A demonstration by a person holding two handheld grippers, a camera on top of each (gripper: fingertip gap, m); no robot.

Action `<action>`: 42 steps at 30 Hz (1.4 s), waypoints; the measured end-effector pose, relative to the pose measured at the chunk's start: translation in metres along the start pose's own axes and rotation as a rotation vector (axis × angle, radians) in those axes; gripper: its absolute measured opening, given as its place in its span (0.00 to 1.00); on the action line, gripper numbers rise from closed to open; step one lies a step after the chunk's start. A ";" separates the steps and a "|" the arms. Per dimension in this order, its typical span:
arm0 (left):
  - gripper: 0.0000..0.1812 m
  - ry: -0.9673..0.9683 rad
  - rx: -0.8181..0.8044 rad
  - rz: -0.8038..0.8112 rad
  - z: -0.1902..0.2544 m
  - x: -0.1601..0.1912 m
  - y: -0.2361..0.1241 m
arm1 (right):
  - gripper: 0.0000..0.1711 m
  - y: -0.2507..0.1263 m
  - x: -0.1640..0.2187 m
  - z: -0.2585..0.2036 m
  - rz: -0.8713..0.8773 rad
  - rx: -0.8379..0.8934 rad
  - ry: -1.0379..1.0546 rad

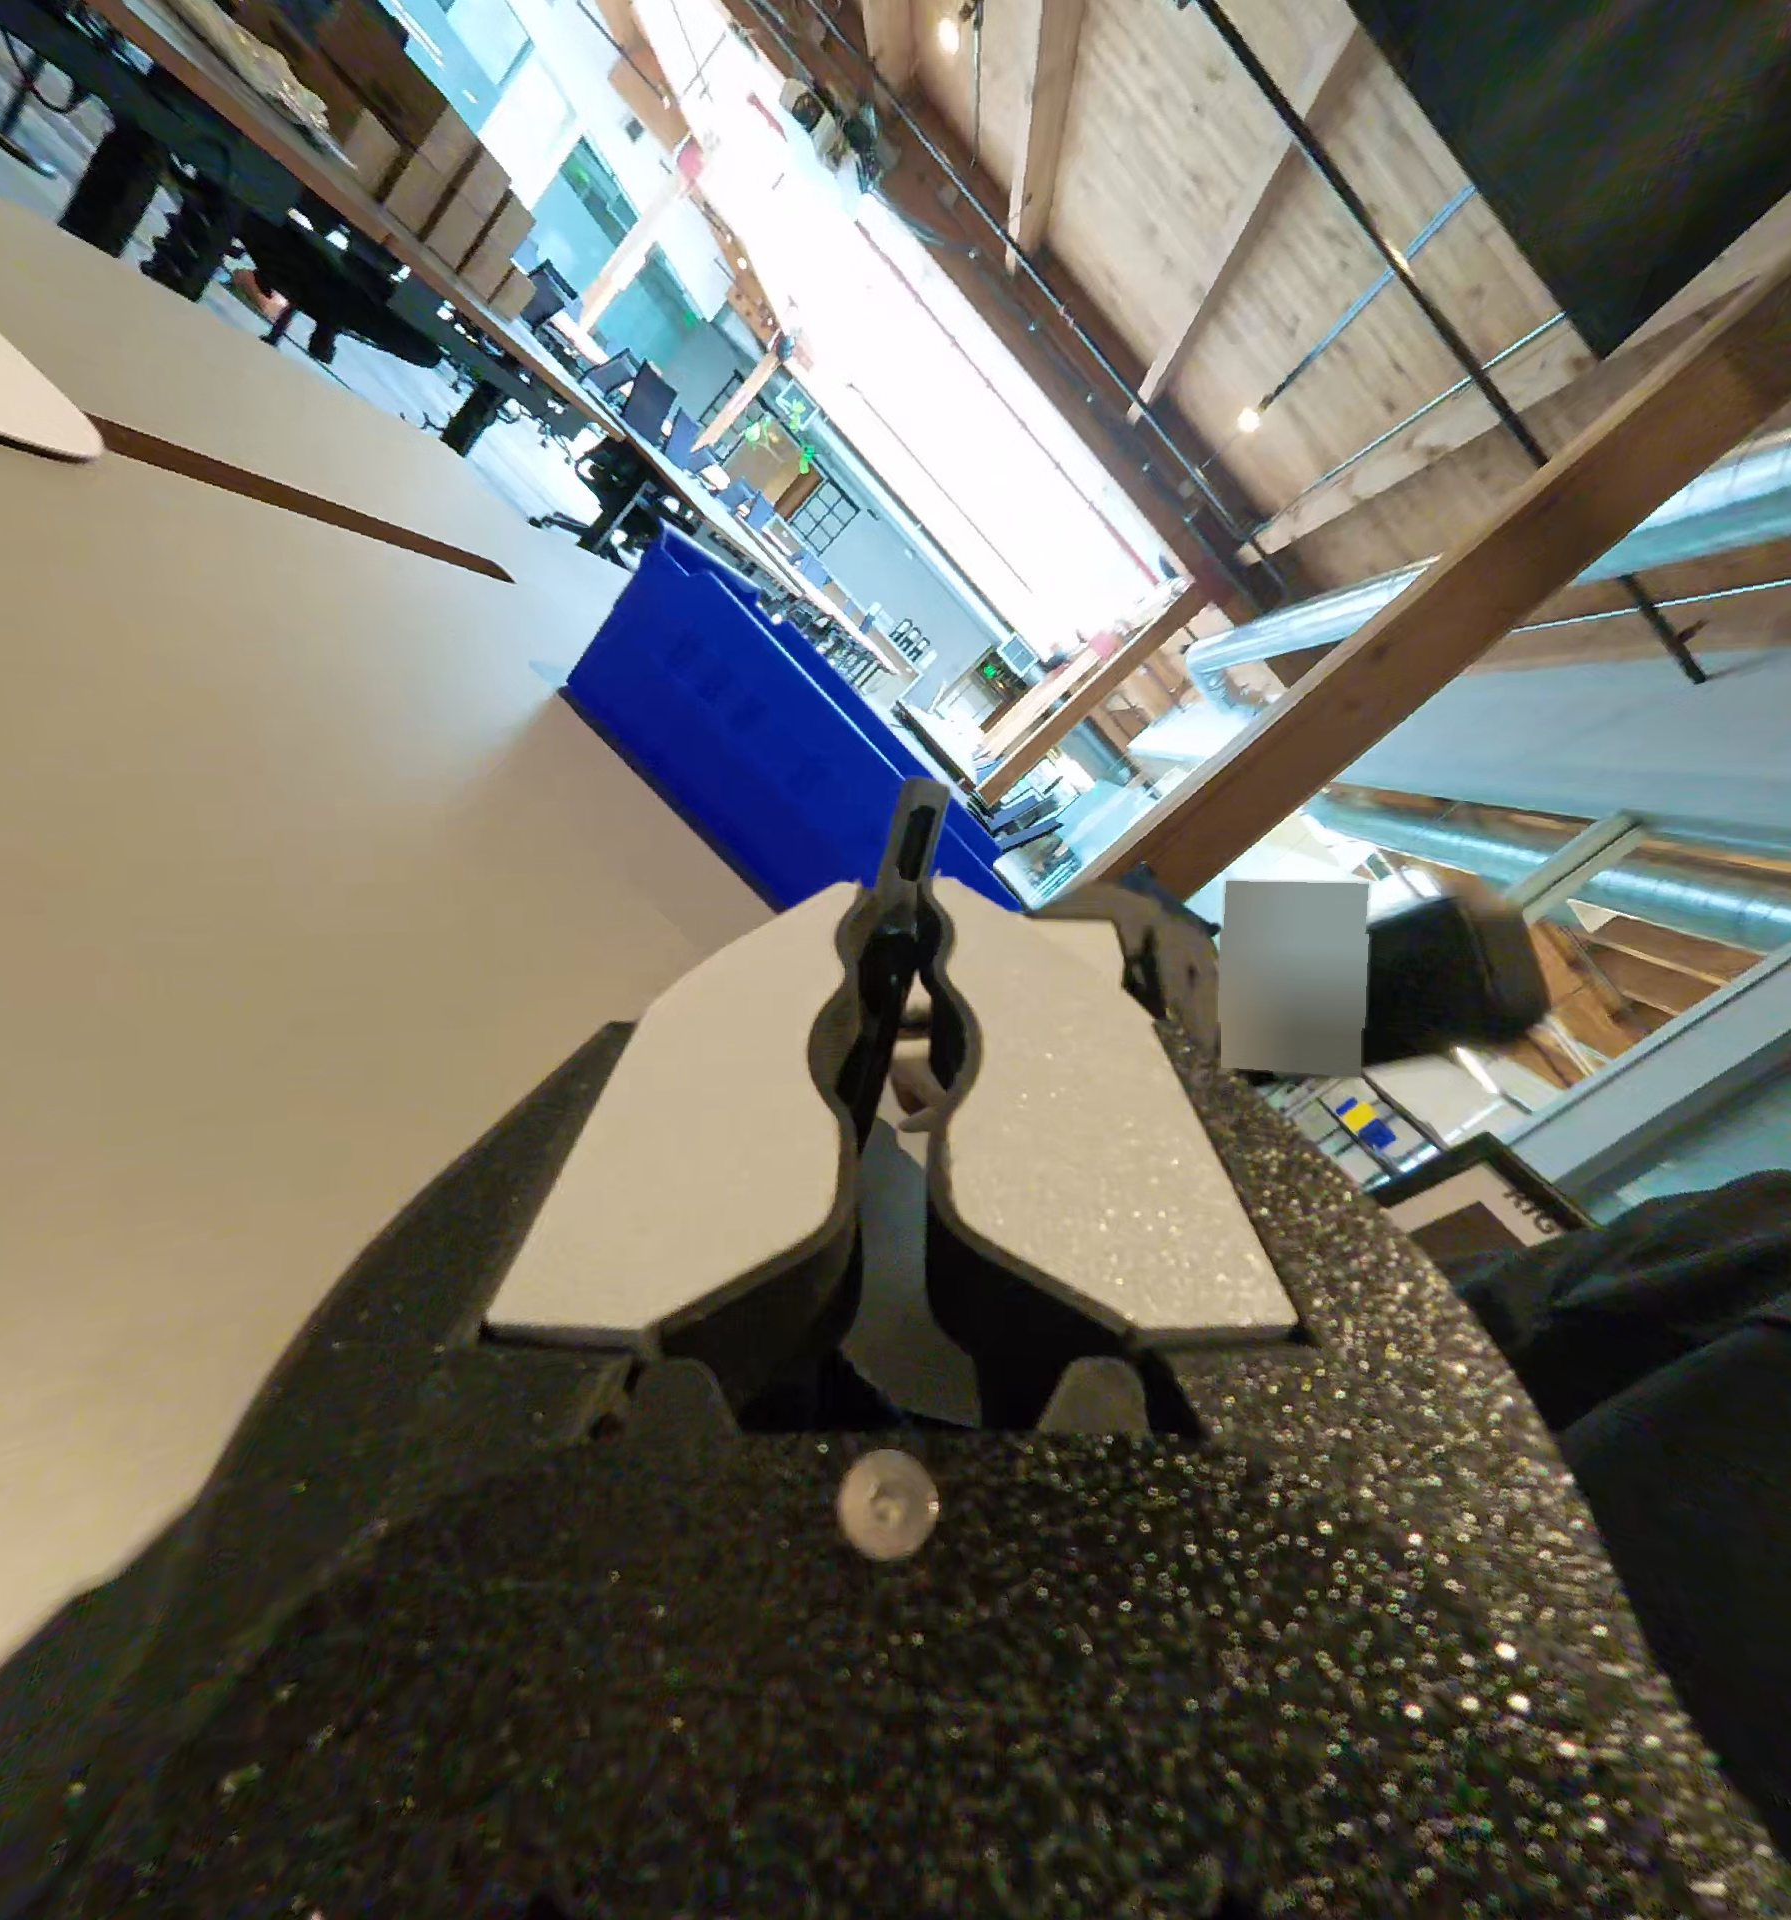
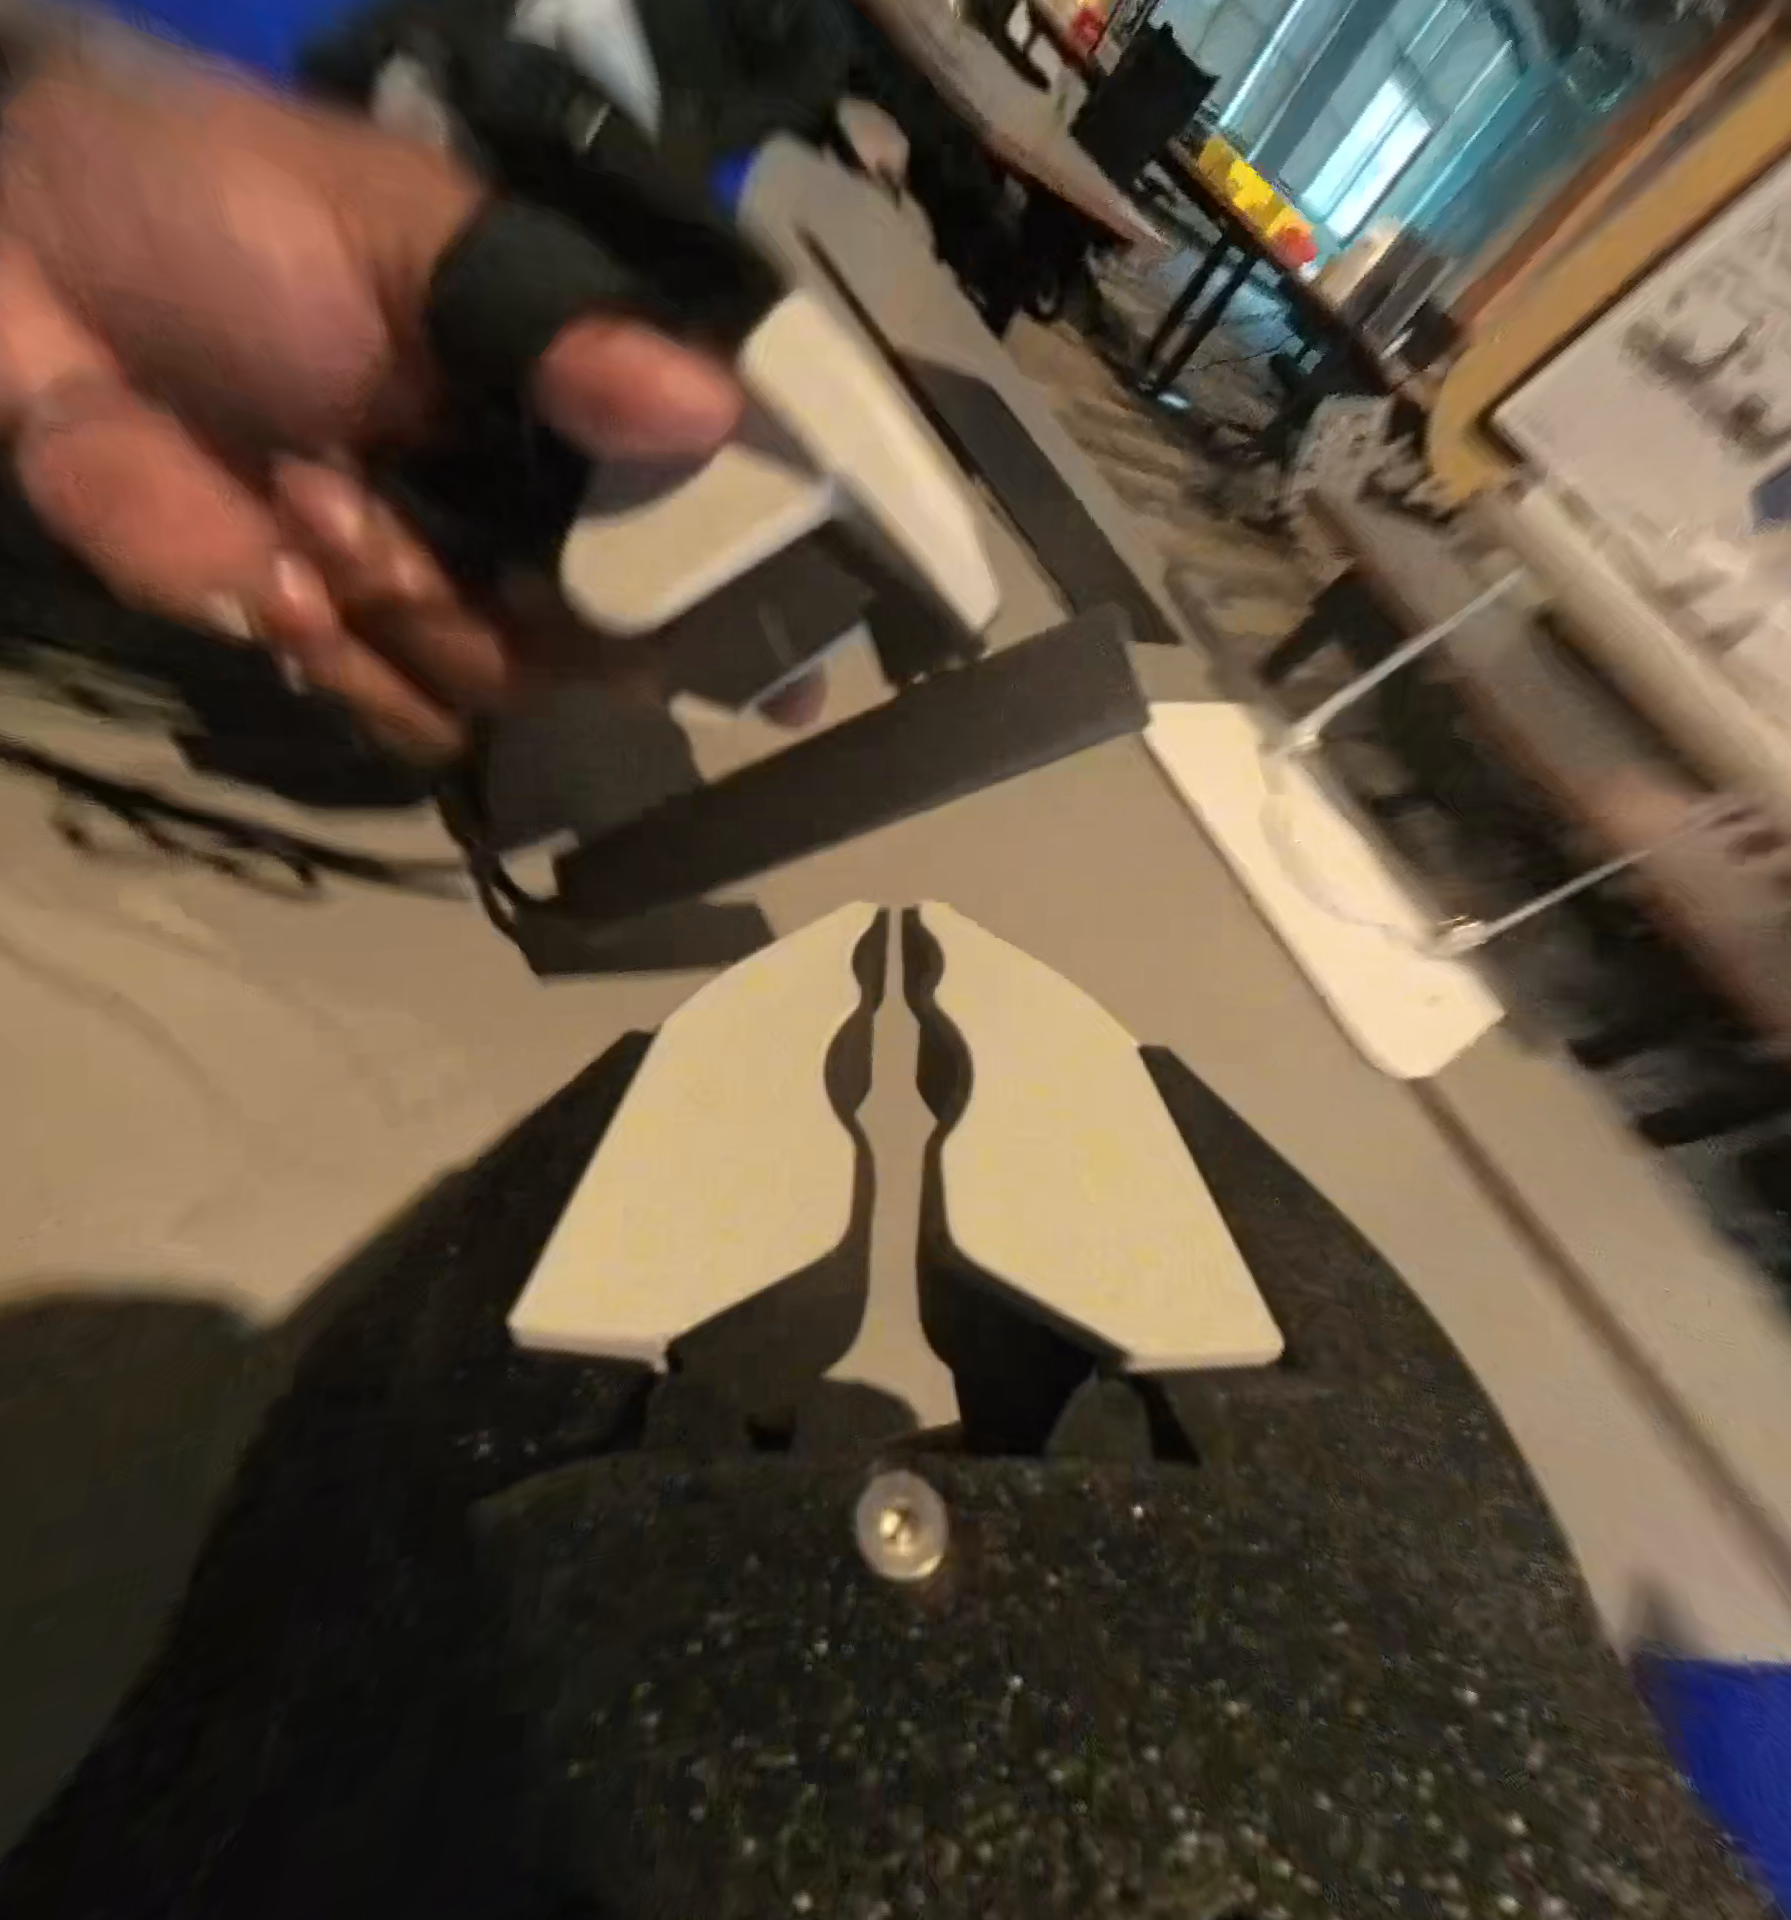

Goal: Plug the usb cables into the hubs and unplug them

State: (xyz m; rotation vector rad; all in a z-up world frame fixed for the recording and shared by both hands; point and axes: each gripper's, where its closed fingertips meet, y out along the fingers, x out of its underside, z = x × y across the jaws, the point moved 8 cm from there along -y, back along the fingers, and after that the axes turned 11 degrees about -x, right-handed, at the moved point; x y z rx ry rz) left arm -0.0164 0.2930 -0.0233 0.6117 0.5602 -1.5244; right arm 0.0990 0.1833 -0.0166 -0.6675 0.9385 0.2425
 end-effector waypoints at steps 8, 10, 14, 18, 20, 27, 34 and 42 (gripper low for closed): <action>0.04 -0.012 0.095 0.011 0.013 0.009 0.008 | 0.20 -0.001 0.008 0.011 0.236 -0.355 0.589; 0.04 -0.014 0.108 0.010 0.015 0.010 0.009 | 0.14 -0.001 0.006 0.010 0.292 -0.398 0.625; 0.04 -0.016 0.130 0.013 0.017 0.010 0.009 | 0.08 -0.001 0.008 0.011 0.337 -0.413 0.651; 0.04 -0.001 0.124 -0.008 0.018 0.010 0.009 | 0.07 -0.001 0.011 0.011 0.356 -0.436 0.674; 0.05 0.002 0.121 -0.026 0.018 0.008 0.009 | 0.06 -0.002 0.011 0.012 0.378 -0.455 0.684; 0.07 0.126 0.070 -0.028 0.017 -0.008 -0.003 | 0.06 -0.006 0.012 0.018 0.422 -0.452 0.712; 0.07 0.194 0.081 -0.094 0.021 -0.006 -0.004 | 0.06 -0.006 0.011 0.017 0.434 -0.474 0.719; 0.08 0.243 0.071 -0.173 0.022 0.002 -0.001 | 0.06 -0.007 0.010 0.015 0.468 -0.521 0.730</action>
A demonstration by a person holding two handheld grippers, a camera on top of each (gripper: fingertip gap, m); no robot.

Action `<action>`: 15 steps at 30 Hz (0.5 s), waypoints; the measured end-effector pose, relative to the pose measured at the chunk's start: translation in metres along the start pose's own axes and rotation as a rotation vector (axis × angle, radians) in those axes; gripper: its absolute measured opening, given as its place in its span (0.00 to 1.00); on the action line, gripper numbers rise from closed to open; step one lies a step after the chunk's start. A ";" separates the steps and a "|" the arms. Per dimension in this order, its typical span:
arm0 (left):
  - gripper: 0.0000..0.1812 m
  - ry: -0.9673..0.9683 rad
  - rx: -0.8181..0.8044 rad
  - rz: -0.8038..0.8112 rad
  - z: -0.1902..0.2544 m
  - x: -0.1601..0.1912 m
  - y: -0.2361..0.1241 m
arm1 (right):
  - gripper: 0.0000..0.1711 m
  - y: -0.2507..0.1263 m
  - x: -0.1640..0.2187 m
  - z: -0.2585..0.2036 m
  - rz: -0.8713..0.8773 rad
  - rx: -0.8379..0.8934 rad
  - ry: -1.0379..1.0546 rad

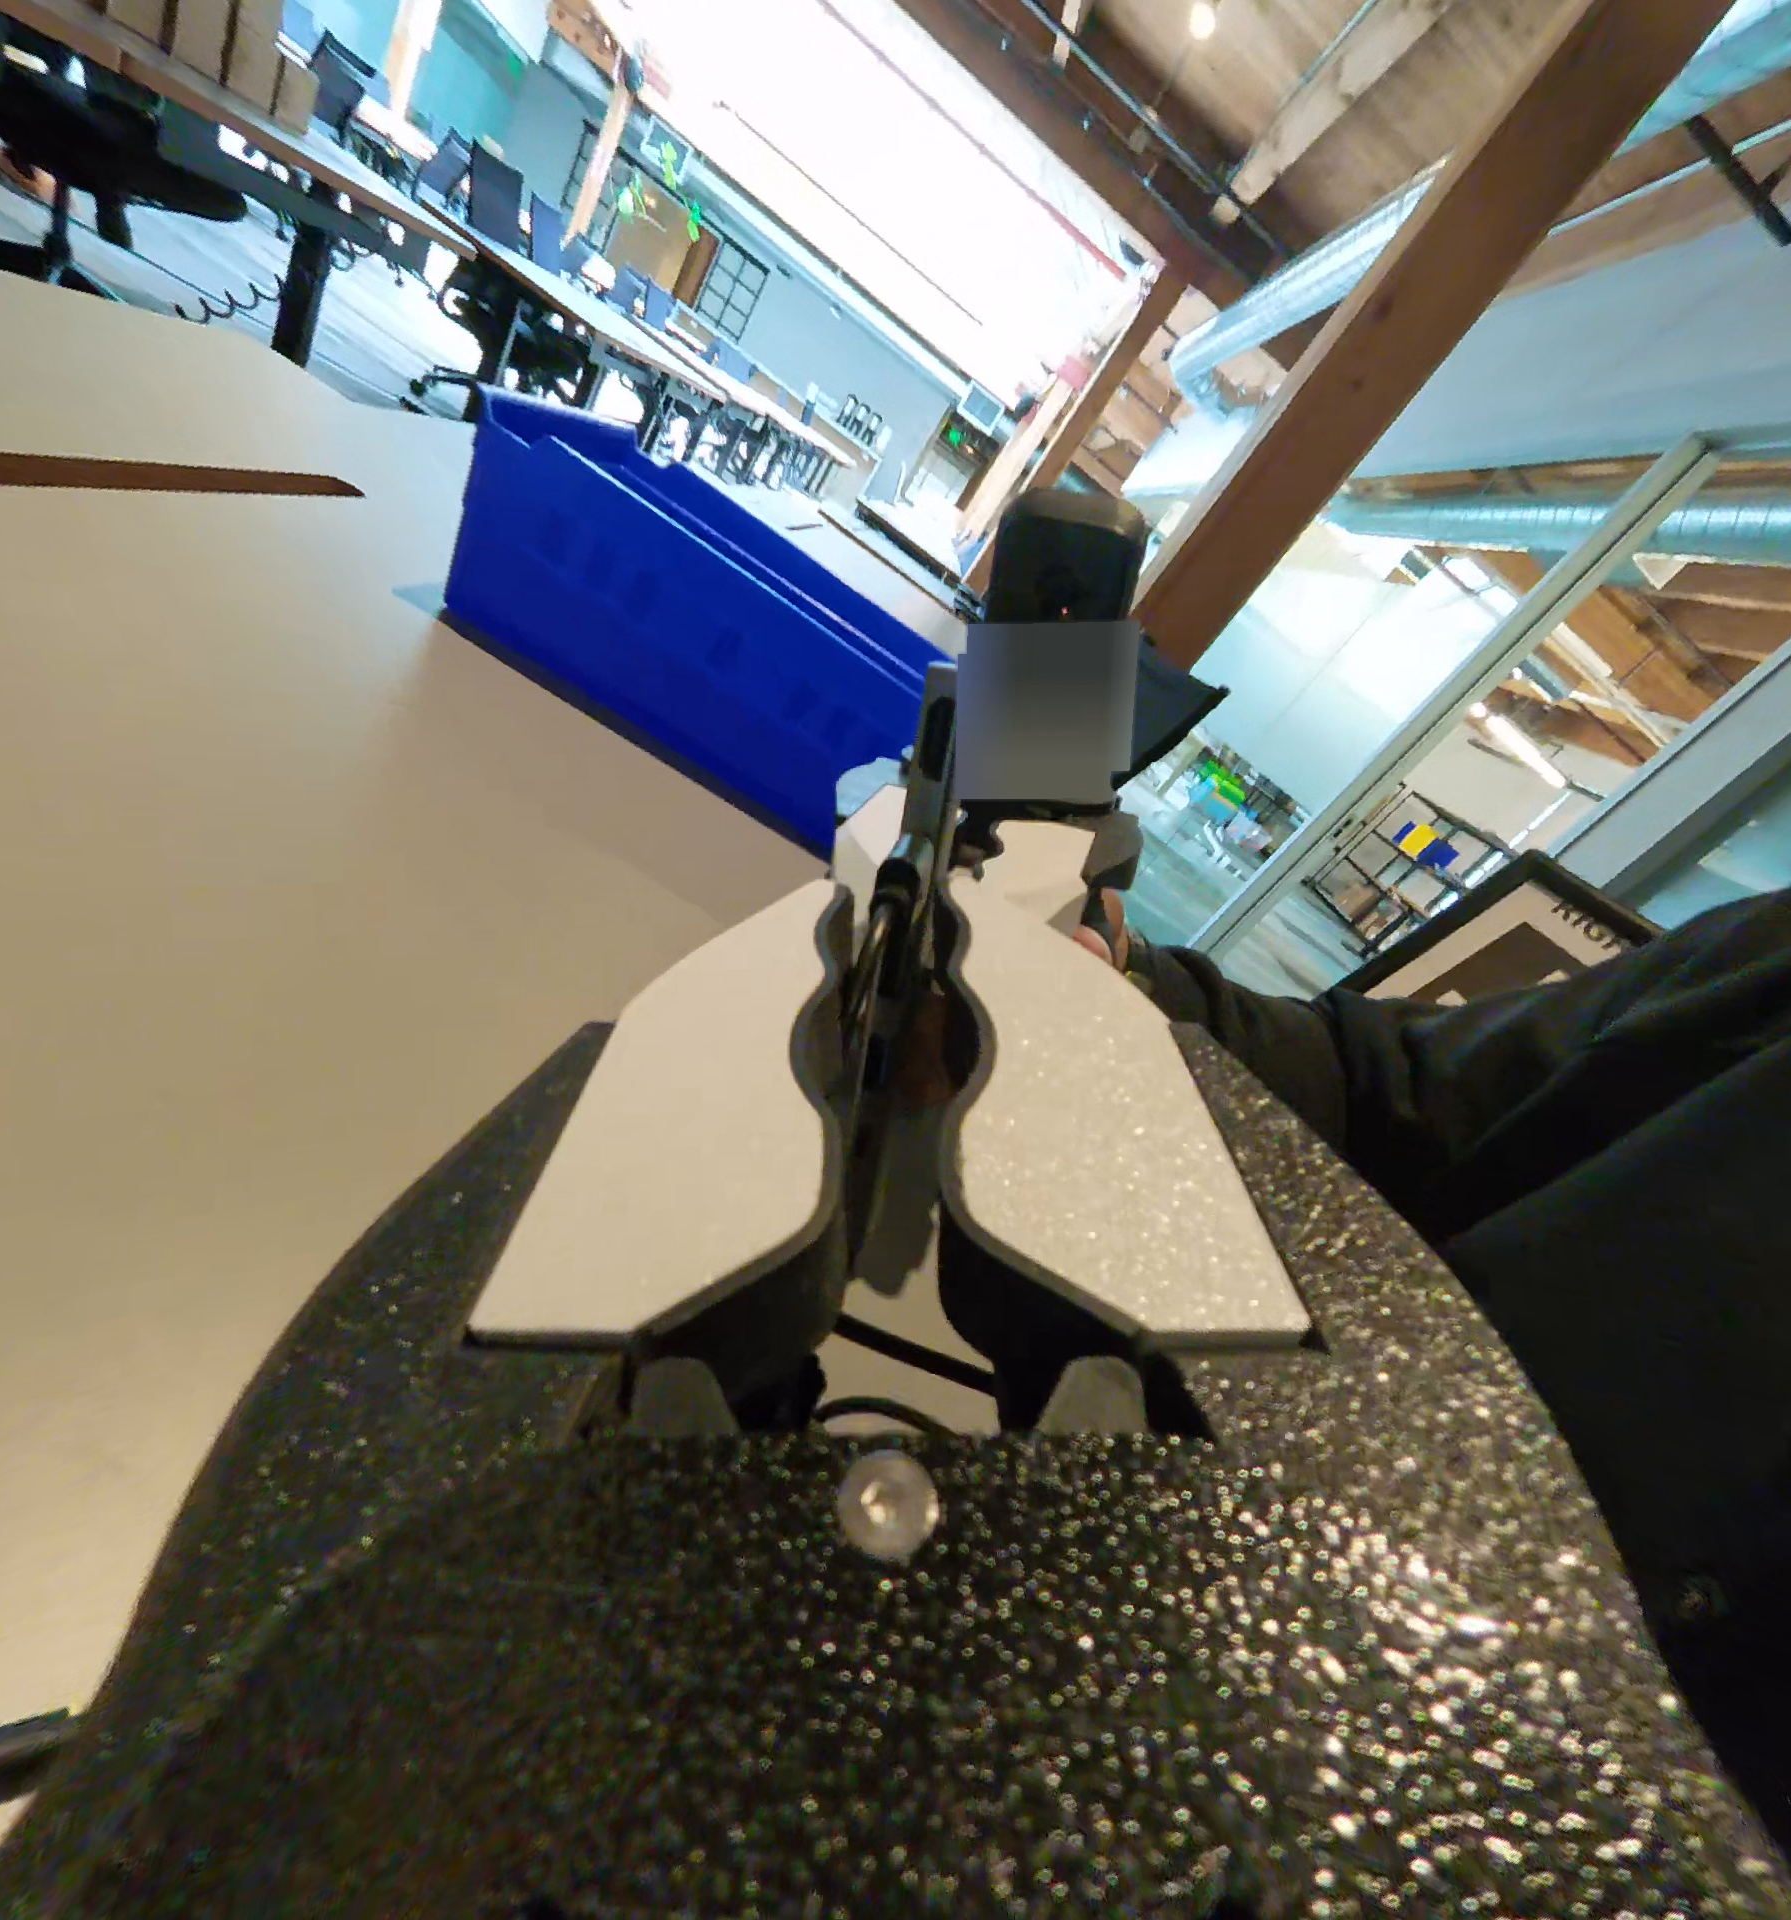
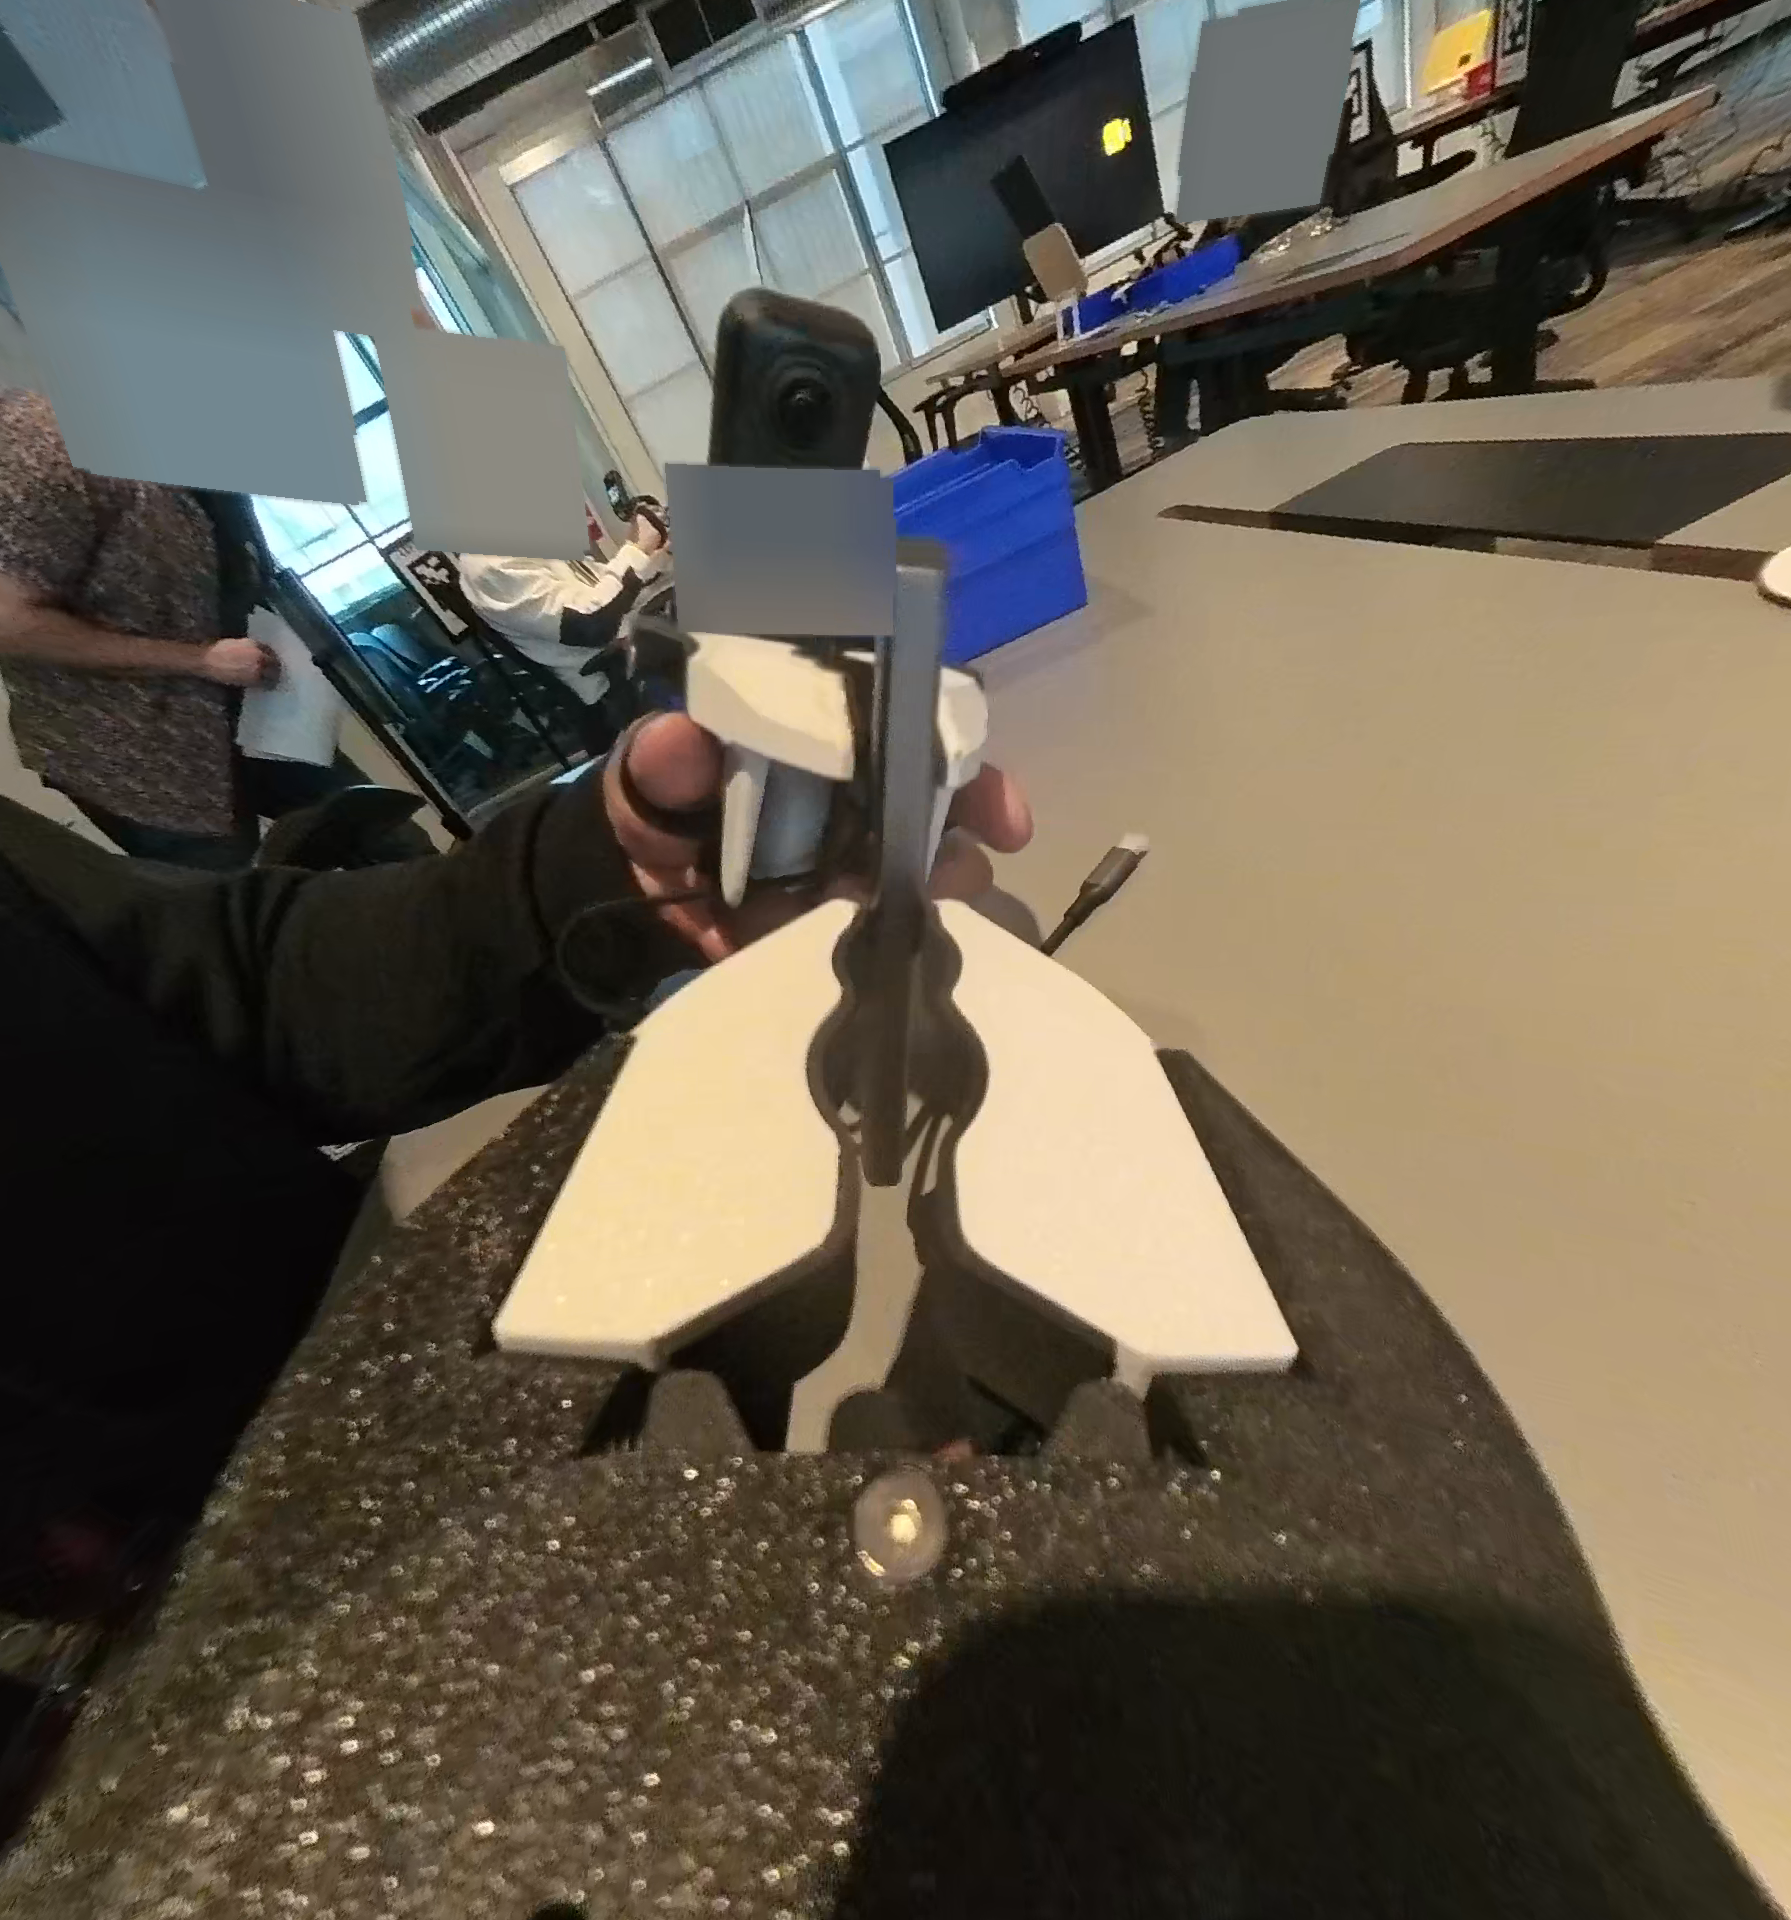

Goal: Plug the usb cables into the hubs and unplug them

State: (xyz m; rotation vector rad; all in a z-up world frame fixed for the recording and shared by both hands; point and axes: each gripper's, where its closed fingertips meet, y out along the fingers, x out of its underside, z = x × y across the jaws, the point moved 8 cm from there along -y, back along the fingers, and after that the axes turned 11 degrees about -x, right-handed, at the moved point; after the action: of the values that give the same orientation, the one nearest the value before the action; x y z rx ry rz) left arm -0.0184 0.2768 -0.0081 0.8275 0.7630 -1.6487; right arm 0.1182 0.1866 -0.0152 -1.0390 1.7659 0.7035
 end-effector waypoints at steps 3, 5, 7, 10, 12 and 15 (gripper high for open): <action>0.06 0.039 -0.017 0.002 0.001 0.000 0.001 | 0.05 0.001 0.001 0.000 -0.002 0.001 -0.003; 0.05 0.050 -0.007 0.000 0.002 0.000 0.000 | 0.05 0.001 0.001 0.000 0.000 -0.010 0.003; 0.05 0.072 0.000 -0.007 0.004 0.000 0.000 | 0.06 0.002 0.002 -0.001 -0.006 -0.018 0.003; 0.04 0.109 0.021 -0.039 0.008 0.001 0.000 | 0.06 0.003 0.004 -0.002 -0.039 -0.051 0.024; 0.04 0.148 0.017 -0.062 0.010 0.003 0.001 | 0.06 0.003 0.006 -0.002 -0.068 -0.067 0.037; 0.04 0.175 -0.001 -0.062 0.012 0.003 0.003 | 0.06 0.000 0.007 -0.002 -0.075 -0.064 0.033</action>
State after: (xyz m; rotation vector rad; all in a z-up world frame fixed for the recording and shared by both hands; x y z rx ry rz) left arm -0.0177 0.2648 -0.0047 0.9648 0.9185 -1.6451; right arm 0.1159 0.1828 -0.0210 -1.1600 1.7330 0.7039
